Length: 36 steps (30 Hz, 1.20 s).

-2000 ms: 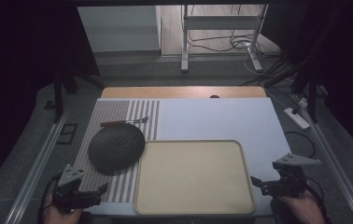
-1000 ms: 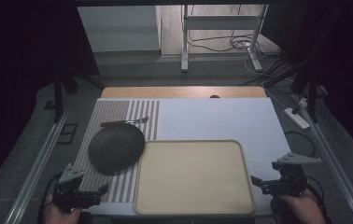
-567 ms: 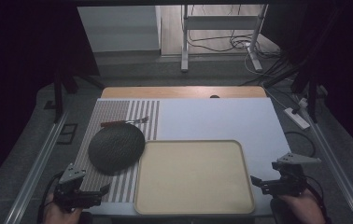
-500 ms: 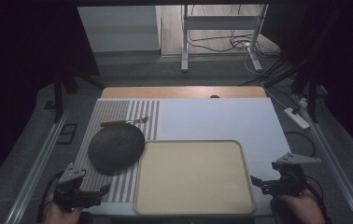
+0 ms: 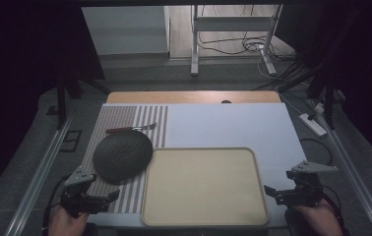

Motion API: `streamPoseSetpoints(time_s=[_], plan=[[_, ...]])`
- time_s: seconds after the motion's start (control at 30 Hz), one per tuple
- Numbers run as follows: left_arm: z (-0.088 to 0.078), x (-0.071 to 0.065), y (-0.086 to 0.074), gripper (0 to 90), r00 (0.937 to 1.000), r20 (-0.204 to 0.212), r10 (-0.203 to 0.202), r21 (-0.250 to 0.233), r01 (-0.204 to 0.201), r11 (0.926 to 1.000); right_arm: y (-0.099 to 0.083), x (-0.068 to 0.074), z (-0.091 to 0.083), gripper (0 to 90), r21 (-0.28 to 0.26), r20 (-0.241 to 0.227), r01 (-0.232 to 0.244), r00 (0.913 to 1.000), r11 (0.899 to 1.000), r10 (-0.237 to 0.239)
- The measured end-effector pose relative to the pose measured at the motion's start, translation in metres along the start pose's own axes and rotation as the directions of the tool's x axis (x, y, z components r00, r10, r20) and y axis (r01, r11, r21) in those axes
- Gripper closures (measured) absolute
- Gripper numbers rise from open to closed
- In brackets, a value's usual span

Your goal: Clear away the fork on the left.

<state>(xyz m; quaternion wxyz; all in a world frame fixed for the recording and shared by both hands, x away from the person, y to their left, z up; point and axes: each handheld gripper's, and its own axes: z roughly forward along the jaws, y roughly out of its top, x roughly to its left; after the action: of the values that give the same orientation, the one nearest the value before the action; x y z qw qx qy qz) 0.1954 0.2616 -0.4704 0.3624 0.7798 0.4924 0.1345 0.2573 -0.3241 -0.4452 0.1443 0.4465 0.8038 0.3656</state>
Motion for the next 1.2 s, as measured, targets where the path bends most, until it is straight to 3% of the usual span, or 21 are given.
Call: streamPoseSetpoints(time_s=[0.17,0.6,1.2], plan=[[0.005,0.002,0.003,0.1,1.0000,-0.003,0.006,0.010,-0.006,0.9999,0.000,0.000,0.000,0.0,0.000,-0.001,0.000,1.0000,1.000,0.000],[0.021,0.016,0.017,0.0,0.9996,0.000,-0.028,0.035,0.028,0.9990,0.000,0.000,0.000,0.0,0.002,-0.001,0.000,1.0000,1.000,0.000],[0.051,0.030,0.053,0.0,0.9999,0.009,0.009,0.080,-0.010,0.9967,0.000,-0.001,0.001,0.0,0.001,-0.005,-0.005,1.0000,1.000,0.005]])
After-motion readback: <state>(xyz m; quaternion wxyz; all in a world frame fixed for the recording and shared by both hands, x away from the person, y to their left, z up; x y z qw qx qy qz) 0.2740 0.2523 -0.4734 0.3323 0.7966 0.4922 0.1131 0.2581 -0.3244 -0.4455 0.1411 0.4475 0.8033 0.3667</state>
